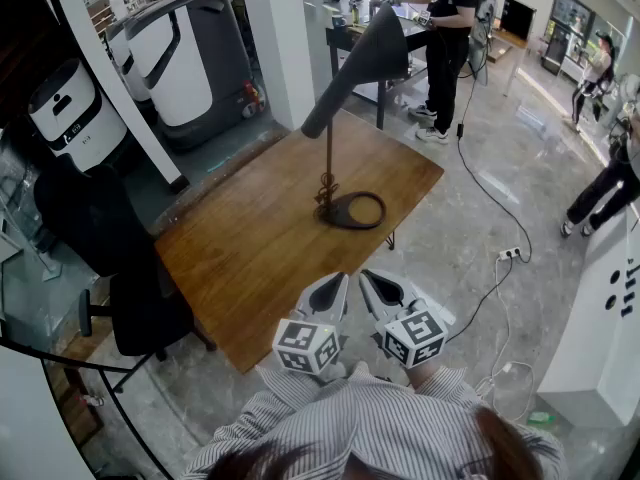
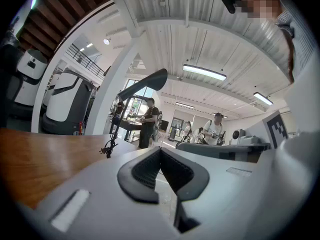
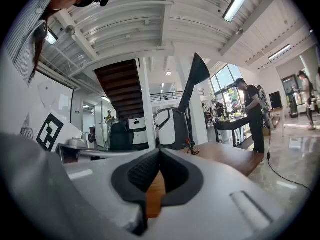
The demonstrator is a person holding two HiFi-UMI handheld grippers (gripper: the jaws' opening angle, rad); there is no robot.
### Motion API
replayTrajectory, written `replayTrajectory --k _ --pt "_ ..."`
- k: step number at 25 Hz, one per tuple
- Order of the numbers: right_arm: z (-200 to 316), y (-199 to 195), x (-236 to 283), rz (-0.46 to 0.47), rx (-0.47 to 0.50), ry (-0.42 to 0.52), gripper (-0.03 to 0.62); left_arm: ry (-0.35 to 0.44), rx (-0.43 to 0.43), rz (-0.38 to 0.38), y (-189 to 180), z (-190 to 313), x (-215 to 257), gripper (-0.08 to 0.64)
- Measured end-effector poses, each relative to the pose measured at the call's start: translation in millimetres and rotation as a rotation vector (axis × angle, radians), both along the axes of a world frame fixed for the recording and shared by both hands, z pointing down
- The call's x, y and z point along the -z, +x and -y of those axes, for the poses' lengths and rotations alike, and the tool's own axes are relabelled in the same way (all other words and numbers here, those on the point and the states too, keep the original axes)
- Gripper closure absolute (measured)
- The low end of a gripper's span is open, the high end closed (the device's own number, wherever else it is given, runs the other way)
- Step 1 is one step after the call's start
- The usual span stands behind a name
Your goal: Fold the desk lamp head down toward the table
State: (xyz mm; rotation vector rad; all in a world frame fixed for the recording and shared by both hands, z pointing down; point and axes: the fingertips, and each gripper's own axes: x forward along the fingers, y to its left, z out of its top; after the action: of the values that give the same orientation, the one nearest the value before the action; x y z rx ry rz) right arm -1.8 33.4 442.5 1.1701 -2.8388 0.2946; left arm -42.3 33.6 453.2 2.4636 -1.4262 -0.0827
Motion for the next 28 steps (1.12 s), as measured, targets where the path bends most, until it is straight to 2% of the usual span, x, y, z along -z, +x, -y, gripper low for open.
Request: replayTrajectory --k 6,15,23,28 --pt "3.2 -2.6 2.3 -0.010 -0.010 0.016 0.591 0.002 0.015 0.011 -6.0 5.2 1.5 0.557" --pt "6.7 0.0 0.1 -0.016 -0.027 0.020 0.591 0.004 -0.012 0.008 -0.8 10.6 -0.6 0.557" --pt "13.2 17.8 6.1 0.083 -0.019 0.020 0.591 0.004 0.015 -0.018 6.9 19.2 -1.5 0.557" --pt "19.6 31.9 2.8 0.055 0.016 0.026 0.591 0.024 0.022 -0.028 22.7 27.1 -0.4 0.557"
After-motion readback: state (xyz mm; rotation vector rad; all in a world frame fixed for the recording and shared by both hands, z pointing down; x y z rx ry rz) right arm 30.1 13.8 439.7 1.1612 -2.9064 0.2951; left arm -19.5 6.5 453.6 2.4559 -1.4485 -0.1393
